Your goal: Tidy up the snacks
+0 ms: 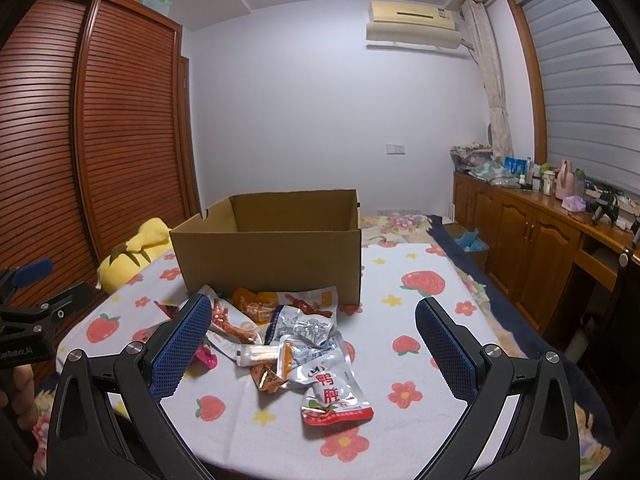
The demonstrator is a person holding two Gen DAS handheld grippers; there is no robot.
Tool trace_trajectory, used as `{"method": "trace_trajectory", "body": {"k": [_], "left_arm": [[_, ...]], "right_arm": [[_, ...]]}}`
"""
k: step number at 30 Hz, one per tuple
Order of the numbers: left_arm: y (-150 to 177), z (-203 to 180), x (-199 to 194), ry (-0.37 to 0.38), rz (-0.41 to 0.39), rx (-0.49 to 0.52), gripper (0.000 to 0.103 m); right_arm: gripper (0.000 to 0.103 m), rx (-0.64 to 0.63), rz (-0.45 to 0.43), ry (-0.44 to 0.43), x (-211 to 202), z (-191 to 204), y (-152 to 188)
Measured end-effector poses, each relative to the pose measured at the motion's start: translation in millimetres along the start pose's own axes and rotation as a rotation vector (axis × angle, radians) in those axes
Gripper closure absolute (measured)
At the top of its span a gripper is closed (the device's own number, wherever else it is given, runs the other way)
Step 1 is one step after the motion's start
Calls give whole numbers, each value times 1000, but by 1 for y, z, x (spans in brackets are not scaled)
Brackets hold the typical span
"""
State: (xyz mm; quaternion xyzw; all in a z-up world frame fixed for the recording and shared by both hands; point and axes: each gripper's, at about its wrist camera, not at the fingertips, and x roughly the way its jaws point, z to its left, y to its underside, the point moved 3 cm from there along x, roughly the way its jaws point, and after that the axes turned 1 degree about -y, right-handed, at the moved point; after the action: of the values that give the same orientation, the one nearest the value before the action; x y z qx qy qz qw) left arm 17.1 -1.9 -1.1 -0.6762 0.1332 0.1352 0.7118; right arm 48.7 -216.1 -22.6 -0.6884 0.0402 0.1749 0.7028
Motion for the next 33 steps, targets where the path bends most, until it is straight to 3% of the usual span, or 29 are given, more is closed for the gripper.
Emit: {"method": "trace_trajectory", "body": {"k": [33], "left_arm": [[-10,-4,-12,12,-27,7,0]], "right_arm": [[0,-6,-5,2,-3,3,-1]]}}
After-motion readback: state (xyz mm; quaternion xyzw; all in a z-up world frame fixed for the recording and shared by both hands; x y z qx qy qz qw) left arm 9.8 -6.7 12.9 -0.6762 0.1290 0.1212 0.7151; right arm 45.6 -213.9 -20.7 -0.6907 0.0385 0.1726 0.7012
